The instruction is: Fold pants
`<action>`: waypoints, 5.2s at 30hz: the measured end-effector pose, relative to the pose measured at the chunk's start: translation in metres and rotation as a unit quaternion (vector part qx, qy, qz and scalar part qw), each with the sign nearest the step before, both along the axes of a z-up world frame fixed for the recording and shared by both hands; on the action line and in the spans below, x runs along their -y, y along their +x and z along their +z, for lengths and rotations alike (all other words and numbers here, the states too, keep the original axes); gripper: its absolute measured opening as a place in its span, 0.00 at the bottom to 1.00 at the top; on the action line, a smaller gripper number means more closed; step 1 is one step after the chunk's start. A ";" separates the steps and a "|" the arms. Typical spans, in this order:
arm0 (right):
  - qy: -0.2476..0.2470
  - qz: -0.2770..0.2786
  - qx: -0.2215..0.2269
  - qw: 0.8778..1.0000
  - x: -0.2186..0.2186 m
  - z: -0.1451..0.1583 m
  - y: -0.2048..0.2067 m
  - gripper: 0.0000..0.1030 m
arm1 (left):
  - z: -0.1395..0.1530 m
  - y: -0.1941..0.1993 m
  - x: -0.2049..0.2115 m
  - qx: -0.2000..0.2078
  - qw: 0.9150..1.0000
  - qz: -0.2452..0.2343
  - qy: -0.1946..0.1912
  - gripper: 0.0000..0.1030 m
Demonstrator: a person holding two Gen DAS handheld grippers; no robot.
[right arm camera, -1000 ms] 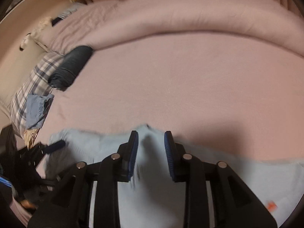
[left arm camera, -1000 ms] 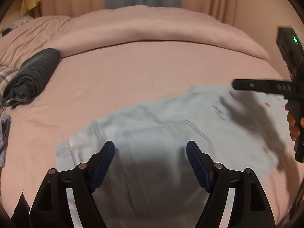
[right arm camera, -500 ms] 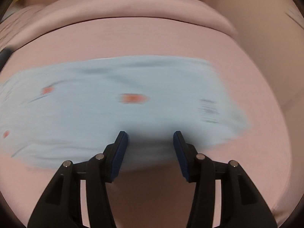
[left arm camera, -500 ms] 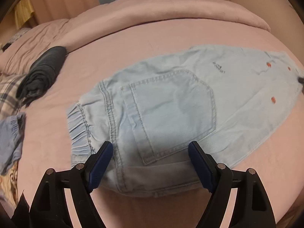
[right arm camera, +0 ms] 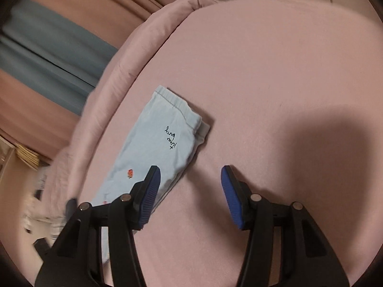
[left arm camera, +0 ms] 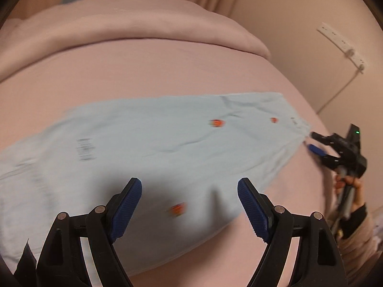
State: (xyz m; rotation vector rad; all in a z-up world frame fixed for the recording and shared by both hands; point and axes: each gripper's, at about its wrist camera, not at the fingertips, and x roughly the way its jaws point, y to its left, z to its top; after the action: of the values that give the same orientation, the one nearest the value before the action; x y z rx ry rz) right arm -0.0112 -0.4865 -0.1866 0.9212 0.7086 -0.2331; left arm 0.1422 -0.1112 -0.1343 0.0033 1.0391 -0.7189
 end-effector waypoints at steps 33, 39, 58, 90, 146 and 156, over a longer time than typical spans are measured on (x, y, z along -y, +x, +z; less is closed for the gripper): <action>-0.364 0.355 0.079 0.858 -0.285 0.057 0.089 0.09 | -0.054 0.072 -0.006 -0.264 0.924 0.097 -0.260 0.46; -0.410 0.378 0.073 0.827 -0.318 0.045 0.088 0.10 | -0.040 0.064 -0.038 -0.183 0.946 0.117 -0.238 0.15; -0.235 0.426 0.085 0.870 -0.288 0.054 0.081 0.45 | -0.031 0.061 -0.092 -0.090 0.976 0.159 -0.122 0.62; -0.237 0.430 0.027 0.871 -0.269 0.073 0.135 0.08 | -0.007 0.015 -0.055 -0.039 0.991 0.085 -0.099 0.39; -0.181 0.341 -0.024 0.922 -0.213 0.053 -0.009 0.41 | -0.024 -0.053 -0.179 -0.109 0.963 0.198 -0.147 0.66; -0.139 0.405 0.030 0.903 -0.292 0.056 0.020 0.48 | -0.040 -0.089 -0.290 -0.132 0.899 0.359 -0.214 0.74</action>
State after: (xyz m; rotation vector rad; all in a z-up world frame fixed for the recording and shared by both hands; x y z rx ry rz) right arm 0.0087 -0.1948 -0.1305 0.3040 0.9165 0.4254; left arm 0.0531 0.1790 -0.1744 -0.8435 1.0182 -0.2512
